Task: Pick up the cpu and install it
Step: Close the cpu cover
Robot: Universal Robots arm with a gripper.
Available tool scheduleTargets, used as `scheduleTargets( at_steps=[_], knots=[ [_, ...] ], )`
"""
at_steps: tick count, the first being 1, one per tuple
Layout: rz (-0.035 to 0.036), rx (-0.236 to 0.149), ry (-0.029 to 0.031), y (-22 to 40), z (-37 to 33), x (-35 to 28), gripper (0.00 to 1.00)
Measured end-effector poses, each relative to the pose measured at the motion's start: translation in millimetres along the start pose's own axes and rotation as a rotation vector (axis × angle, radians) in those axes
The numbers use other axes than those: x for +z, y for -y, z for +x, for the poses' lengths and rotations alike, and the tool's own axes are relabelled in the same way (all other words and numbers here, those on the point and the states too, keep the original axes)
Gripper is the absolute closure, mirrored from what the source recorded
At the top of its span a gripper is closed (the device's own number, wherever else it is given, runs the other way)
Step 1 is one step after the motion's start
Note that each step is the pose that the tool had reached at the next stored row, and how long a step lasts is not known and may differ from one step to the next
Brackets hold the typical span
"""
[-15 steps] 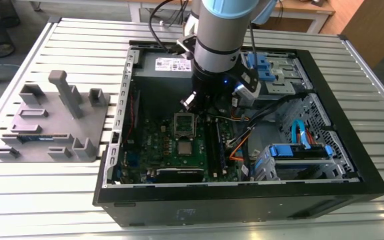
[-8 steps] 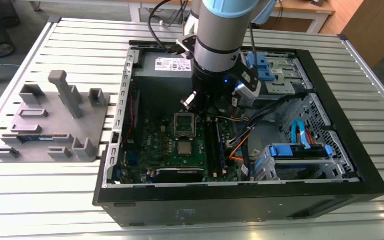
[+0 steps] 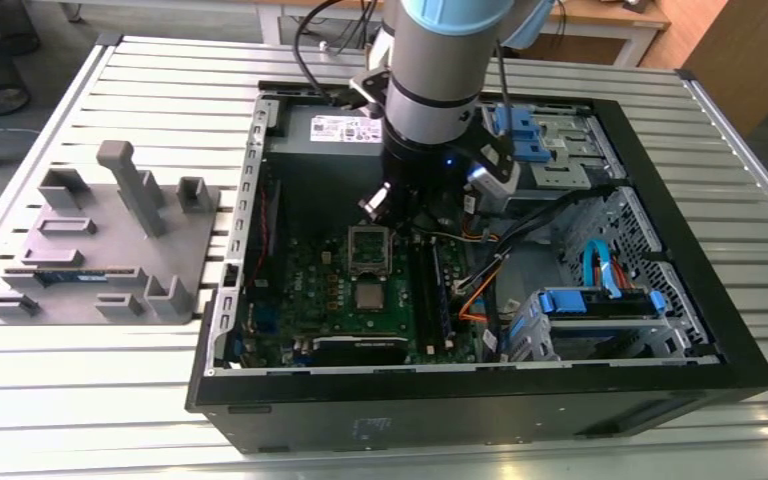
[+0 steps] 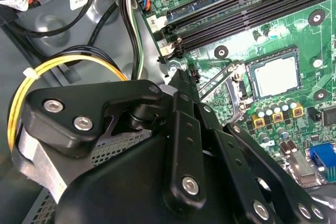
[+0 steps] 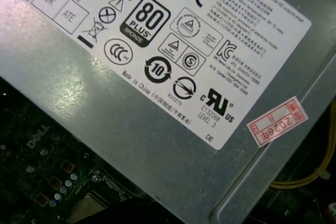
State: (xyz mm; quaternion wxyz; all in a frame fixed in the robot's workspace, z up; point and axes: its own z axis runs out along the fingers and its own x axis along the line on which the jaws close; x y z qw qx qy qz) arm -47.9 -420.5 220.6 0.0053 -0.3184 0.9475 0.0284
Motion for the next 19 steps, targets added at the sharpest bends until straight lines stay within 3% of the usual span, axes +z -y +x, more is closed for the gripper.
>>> scheduleTargets(
  at_steps=[16, 19],
  knots=[
    [-0.0032, -0.001, 0.0026, -0.7, 0.7, -4.3, 0.89],
    [-0.0038, -0.023, 0.0013, -0.7, 0.7, -4.4, 0.89]
  ],
)
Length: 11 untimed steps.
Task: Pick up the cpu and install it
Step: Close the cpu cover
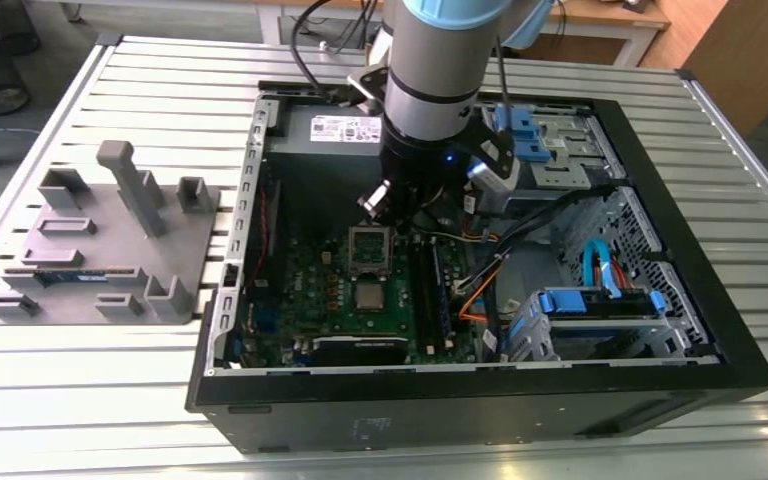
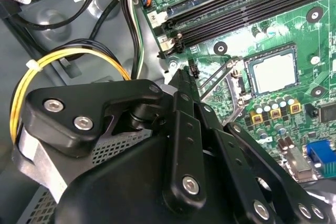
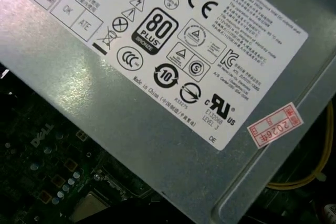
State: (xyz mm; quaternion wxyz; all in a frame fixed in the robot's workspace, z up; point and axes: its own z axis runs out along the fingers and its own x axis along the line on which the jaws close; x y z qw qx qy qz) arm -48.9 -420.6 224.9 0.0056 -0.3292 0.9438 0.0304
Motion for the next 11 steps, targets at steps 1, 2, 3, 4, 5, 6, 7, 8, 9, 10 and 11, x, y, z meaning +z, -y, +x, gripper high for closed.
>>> scheduleTargets(
  at_steps=[1, 2, 3, 4, 5, 6, 7, 8, 9, 10, 11],
  knots=[
    [-0.0003, -0.012, -0.0007, 0.0, 0.0, 0.0, 0.89],
    [-0.0007, -0.025, -0.0013, 0.0, 0.0, 0.0, 0.89],
    [-0.001, -0.035, -0.0017, 0.0, 0.0, 0.0, 0.89],
    [-0.0011, -0.037, -0.0019, 0.0, 0.0, 0.0, 0.89],
    [-0.0012, -0.037, -0.0019, 0.0, 0.0, 0.1, 0.89],
    [-0.0012, -0.038, -0.002, 0.0, 0.0, 0.0, 0.89],
    [-0.0013, -0.04, -0.002, 0.0, 0.0, -0.2, 0.89],
    [-0.0014, -0.042, -0.0021, 0.0, 0.0, -0.7, 0.89],
    [-0.0016, -0.043, -0.0021, -0.1, 0.0, -1.2, 0.89],
    [-0.0018, -0.045, -0.0019, -0.1, 0.0, -1.7, 0.89],
    [-0.0021, -0.046, -0.0018, -0.1, 0.0, -2.4, 0.89]
  ],
)
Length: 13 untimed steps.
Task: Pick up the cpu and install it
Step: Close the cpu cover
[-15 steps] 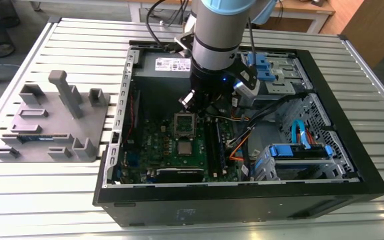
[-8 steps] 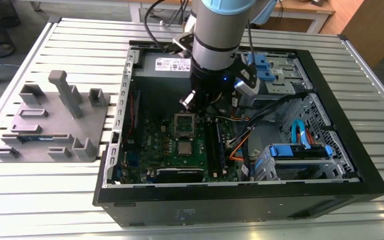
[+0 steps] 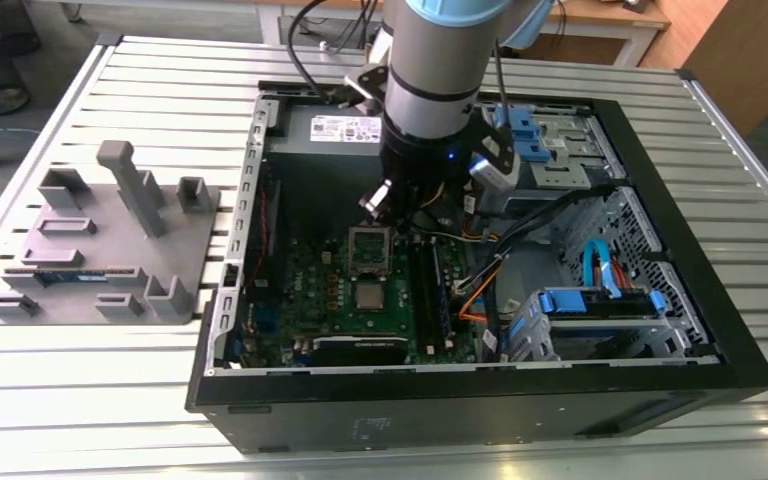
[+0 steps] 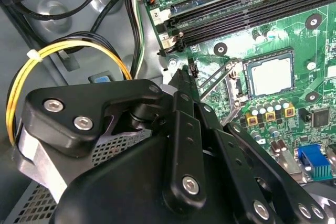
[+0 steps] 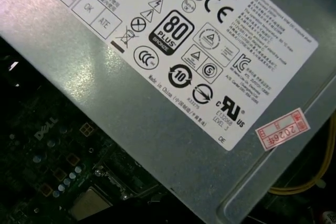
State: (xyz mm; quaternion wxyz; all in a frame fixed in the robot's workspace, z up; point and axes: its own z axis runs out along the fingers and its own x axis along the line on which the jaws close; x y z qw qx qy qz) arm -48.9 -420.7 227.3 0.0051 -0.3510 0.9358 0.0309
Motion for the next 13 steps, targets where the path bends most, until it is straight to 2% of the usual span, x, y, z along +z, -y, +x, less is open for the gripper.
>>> scheduleTargets(
  at_steps=[8, 13],
  knots=[
    [-0.0004, -0.007, 0.0001, -0.1, 0.1, -0.8, 0.89],
    [-0.0022, -0.068, -0.0033, -0.2, 0.3, -0.9, 0.89]
  ],
)
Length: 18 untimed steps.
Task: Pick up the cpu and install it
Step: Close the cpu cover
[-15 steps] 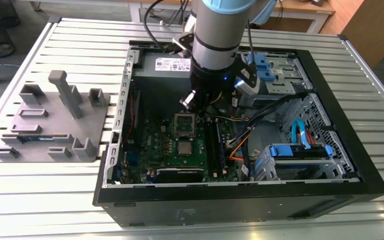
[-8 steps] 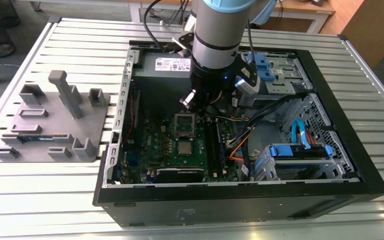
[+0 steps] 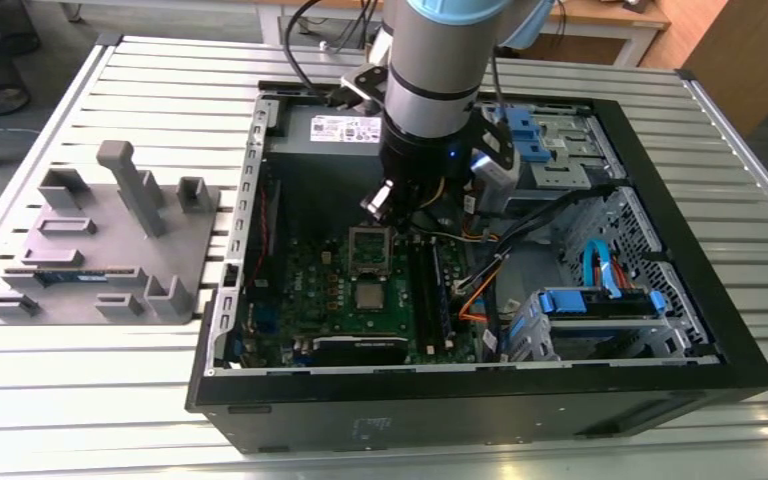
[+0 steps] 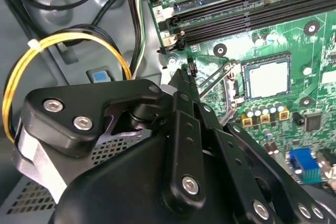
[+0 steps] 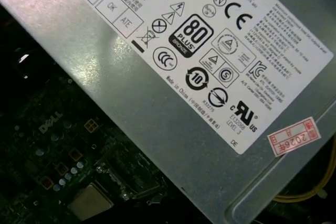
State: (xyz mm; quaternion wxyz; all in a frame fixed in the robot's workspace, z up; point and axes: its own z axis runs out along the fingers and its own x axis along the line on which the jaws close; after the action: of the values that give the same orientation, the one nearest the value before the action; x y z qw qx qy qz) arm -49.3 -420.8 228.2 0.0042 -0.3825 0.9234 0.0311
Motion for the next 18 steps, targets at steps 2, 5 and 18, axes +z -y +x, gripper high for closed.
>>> scheduleTargets(
  at_steps=[2, 5, 18],
  knots=[
    [-0.0004, -0.018, -0.0005, -0.5, 0.5, 0.1, 0.89],
    [-0.0001, -0.036, -0.0007, -0.8, 1.2, -0.1, 0.89],
    [0.0012, -0.1, -0.001, -1.7, 2.1, -4.4, 0.89]
  ],
)
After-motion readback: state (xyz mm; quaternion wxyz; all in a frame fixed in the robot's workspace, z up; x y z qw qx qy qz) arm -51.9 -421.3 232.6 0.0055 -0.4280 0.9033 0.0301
